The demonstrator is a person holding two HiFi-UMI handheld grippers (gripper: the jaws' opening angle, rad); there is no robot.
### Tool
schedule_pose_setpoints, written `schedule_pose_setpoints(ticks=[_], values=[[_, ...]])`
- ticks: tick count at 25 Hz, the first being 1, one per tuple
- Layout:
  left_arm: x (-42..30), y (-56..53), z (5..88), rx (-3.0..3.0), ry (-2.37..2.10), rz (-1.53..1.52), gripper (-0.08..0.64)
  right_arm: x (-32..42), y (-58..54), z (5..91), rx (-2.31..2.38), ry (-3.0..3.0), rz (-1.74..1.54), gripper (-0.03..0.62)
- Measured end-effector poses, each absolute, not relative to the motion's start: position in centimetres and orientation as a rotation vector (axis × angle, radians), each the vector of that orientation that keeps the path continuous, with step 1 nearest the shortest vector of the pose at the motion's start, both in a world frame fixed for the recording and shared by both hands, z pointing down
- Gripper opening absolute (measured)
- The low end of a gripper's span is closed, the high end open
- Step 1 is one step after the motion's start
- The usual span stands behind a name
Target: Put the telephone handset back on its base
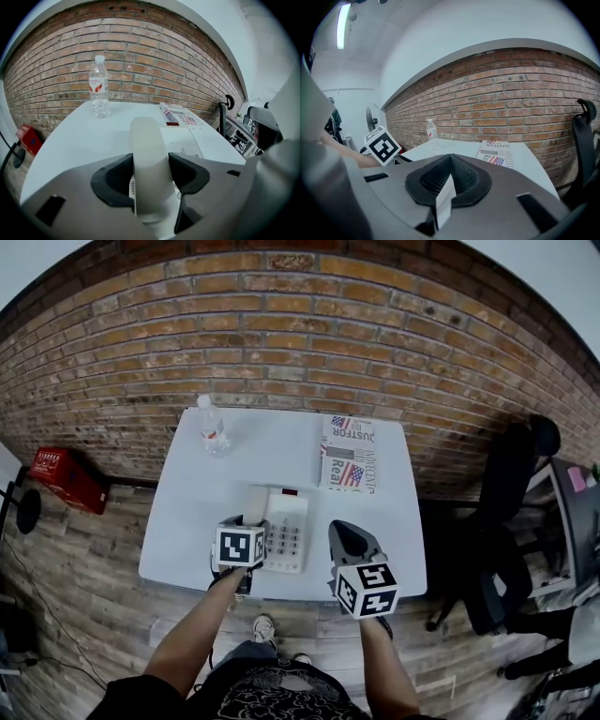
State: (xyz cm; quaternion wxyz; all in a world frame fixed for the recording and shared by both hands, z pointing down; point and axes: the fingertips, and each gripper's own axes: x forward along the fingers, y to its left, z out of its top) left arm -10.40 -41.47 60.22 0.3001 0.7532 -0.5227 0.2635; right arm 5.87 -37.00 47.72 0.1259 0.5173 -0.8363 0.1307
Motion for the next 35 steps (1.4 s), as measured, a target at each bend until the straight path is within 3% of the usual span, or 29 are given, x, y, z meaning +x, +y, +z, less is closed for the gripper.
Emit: schedule_pose_setpoints(ticks=[21,35], values=[[-11.4,-41.3,58.1,2.093,-1.373,0.579,0.252,6.8,-34.2,46.7,1.522,-2.432,0.352,0.0],[-12.9,-37.5,47.4,2.32,-1.524,0.311,0.221,6.3,-32.5,44.5,1.491,-2.513,0.315,0.0]])
